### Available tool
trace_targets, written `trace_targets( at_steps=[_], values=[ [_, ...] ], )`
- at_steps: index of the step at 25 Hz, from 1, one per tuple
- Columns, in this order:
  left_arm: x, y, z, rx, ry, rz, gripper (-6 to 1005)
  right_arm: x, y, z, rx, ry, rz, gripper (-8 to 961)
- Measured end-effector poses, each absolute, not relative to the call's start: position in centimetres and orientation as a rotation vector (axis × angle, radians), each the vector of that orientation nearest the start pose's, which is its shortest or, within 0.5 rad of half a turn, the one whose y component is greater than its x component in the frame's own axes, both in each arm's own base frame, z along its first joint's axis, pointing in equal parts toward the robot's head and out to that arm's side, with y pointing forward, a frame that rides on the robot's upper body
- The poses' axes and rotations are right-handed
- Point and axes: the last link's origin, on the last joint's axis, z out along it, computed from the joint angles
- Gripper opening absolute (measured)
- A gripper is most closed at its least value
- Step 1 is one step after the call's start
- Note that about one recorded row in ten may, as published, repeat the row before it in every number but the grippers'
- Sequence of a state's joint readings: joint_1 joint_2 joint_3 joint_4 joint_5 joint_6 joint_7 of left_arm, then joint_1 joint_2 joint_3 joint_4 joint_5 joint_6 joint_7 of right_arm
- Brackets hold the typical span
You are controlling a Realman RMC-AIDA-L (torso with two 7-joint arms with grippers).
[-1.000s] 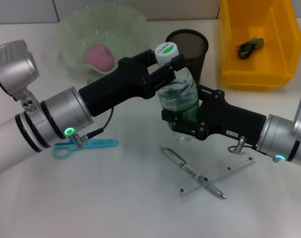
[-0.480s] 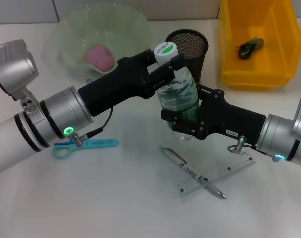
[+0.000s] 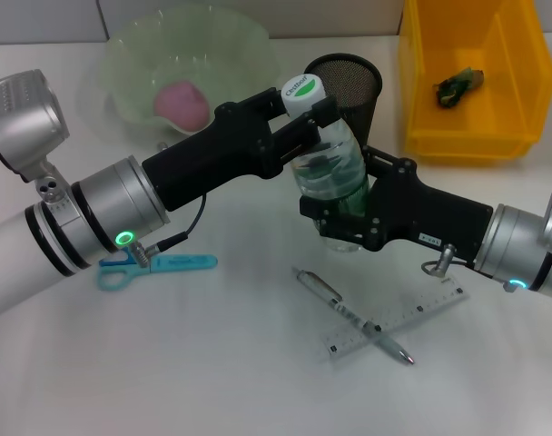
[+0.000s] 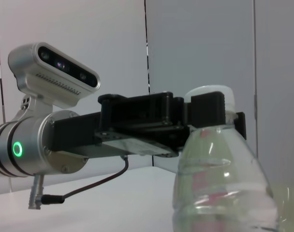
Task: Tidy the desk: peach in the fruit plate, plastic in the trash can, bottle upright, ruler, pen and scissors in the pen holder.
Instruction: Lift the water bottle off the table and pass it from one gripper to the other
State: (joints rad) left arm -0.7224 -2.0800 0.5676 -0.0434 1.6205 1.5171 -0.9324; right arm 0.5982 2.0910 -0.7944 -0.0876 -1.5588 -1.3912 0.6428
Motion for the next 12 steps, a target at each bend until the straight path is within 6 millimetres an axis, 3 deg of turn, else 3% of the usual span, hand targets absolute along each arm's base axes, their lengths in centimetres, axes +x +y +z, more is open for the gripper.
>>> trace_targets(
  at_steps=[12],
  values=[
    [-20.25,32.82,-6.97,-2.435,-0.679,-1.340,440,25.17,31.26,-7.83,-2.510,0.316,0.907,835]
  ],
)
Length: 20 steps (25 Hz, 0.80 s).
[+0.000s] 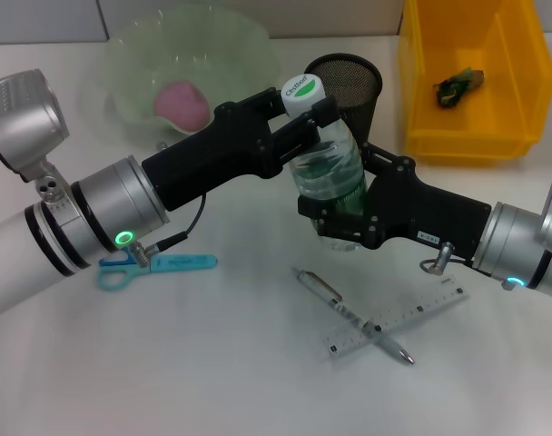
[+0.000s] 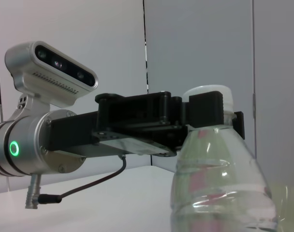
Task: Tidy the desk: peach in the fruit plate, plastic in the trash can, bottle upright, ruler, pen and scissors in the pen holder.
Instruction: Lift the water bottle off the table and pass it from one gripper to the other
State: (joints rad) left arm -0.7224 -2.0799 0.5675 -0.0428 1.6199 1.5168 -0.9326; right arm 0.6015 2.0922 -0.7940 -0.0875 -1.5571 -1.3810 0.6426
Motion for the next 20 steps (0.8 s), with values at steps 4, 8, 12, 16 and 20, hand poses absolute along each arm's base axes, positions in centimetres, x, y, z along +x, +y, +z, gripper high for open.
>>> trace_targets(
  at_steps=[4,8,12,16,20],
  values=[
    [-20.25,32.83,-6.95,-2.434,-0.679,-1.340,441,25.21,31.23,-7.82,-2.509,0.320,0.907,835],
    [-20.24,32.85,-6.93,-2.434,-0.678,-1.340,441,25.20,31.21,-7.81,-2.509,0.320,0.910,835],
    [-20.24,32.85,-6.93,-2.434,-0.678,-1.340,441,25.18,31.19,-7.79,-2.510,0.319,0.913,834],
    [-20.24,32.85,-6.93,-2.433,-0.678,-1.340,441,25.26,31.16,-7.76,-2.507,0.322,0.912,834],
    [-20.24,32.85,-6.93,-2.433,-0.678,-1.340,441,25.34,31.15,-7.72,-2.504,0.326,0.911,834]
  ],
)
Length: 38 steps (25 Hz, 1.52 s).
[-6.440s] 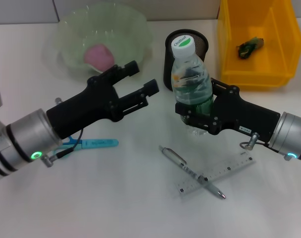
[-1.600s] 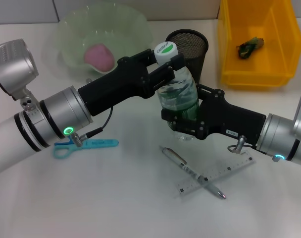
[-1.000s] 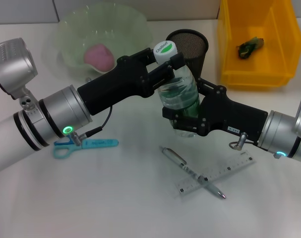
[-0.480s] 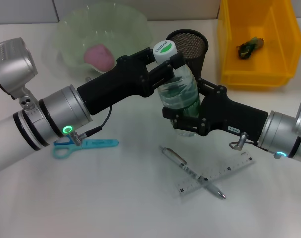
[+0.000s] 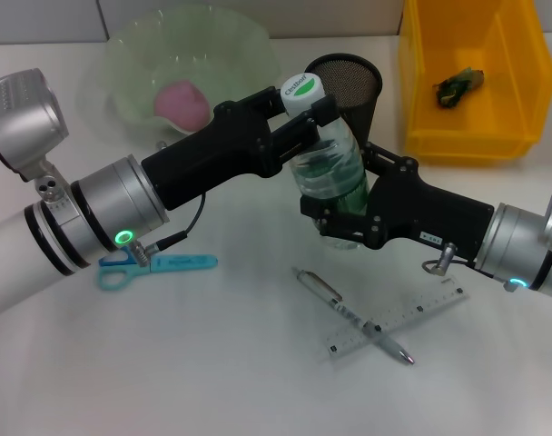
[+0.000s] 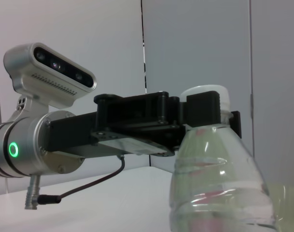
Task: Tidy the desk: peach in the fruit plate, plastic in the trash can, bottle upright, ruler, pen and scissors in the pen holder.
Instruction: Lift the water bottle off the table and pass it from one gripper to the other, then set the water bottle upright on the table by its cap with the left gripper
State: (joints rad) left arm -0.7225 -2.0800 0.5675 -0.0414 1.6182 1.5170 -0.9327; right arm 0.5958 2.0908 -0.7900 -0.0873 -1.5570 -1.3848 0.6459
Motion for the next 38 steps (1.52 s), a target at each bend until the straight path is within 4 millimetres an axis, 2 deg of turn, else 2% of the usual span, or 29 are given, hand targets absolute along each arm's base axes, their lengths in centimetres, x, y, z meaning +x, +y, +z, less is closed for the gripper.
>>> trace_targets(
  at_steps=[18,26,38],
  values=[
    [-20.3,32.9,-6.9,-2.432,-0.676,-1.336,440,25.2,31.1,-7.7,-2.511,0.319,0.914,833],
    [-20.7,33.4,-6.3,-2.405,-0.655,-1.319,440,25.3,30.9,-7.5,-2.516,0.317,0.932,833],
    [-21.4,33.9,-5.3,-2.382,-0.617,-1.290,440,26.6,29.5,-6.6,-2.491,0.333,0.949,832]
  ],
)
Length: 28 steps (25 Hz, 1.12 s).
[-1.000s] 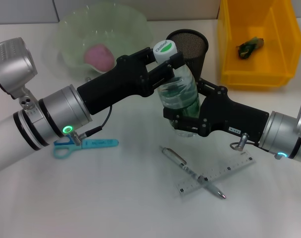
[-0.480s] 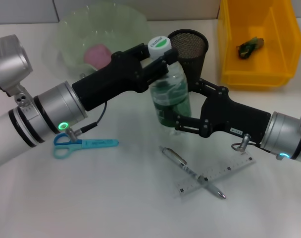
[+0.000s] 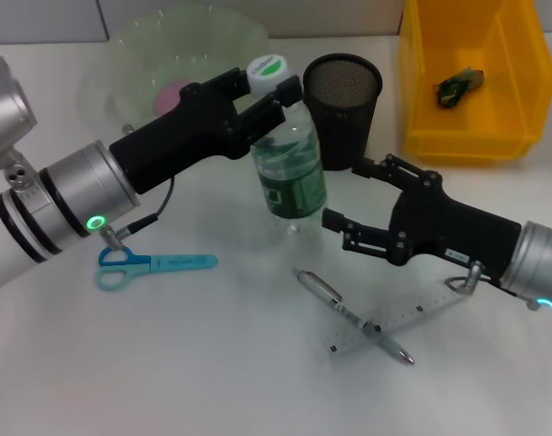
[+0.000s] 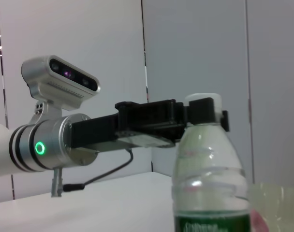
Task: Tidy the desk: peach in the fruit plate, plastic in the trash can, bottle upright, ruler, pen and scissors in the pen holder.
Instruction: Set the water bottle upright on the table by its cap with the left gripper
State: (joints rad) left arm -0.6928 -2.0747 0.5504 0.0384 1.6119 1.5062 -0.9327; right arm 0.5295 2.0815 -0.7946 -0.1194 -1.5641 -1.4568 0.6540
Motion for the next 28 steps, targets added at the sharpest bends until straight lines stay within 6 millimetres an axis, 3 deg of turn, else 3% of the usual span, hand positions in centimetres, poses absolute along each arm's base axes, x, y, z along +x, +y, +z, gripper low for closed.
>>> trace_targets(
  at_steps=[11,28],
  values=[
    [-23.8,34.0,-2.8,-2.329,-0.564,-1.218,440,28.1,27.6,-6.0,-2.462,0.365,0.966,832],
    [-27.2,34.4,0.9,-2.227,-0.465,-1.041,441,28.1,27.2,-6.2,-2.539,0.382,0.960,831]
  ],
)
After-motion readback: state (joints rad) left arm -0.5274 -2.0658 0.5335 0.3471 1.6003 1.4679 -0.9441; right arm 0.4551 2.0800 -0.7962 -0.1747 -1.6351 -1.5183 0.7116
